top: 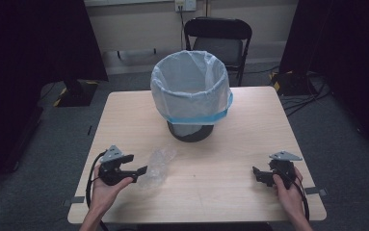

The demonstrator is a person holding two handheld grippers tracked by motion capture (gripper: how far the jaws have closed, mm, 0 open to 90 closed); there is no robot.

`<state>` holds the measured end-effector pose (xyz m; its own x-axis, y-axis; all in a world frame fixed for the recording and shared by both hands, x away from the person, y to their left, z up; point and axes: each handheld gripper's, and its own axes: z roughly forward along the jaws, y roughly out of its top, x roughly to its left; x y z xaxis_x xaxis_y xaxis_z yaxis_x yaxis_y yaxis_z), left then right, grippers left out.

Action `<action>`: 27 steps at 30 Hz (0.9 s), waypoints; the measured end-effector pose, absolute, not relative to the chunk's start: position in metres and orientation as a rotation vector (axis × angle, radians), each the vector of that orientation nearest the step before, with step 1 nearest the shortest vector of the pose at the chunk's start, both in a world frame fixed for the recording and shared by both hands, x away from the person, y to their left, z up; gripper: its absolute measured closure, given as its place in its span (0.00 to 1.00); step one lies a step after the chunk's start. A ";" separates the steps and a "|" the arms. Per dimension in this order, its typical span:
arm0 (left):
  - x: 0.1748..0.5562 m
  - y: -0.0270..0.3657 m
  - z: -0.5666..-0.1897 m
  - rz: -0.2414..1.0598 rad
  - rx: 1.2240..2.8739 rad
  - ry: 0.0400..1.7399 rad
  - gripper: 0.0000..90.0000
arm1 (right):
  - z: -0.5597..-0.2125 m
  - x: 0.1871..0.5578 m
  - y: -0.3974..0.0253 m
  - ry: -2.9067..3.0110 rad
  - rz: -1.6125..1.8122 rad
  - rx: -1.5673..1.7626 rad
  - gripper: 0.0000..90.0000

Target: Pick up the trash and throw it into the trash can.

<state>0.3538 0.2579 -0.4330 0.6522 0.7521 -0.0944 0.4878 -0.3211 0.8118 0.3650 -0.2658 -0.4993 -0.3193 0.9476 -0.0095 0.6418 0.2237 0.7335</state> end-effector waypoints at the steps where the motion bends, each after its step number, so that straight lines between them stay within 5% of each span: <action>1: 0.358 0.254 -0.435 0.367 1.994 0.969 0.27 | -0.499 0.365 -0.266 2.043 0.884 1.461 0.13; 9: 0.384 0.237 -0.457 0.267 2.045 0.996 0.36 | -0.499 0.365 -0.266 2.045 0.884 1.460 0.13; 21: 0.382 0.237 -0.471 0.173 2.097 0.941 0.95 | -0.499 0.365 -0.266 2.043 0.884 1.461 0.13; 27: 0.377 0.240 -0.461 0.179 2.065 0.903 1.00 | -0.499 0.365 -0.266 2.043 0.884 1.461 0.13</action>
<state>0.3771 0.2402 -0.4611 0.7285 0.6583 -0.1895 0.5361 -0.3757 0.7559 0.3650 -0.2658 -0.4994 -0.3194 0.9476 -0.0095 0.6417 0.2236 0.7336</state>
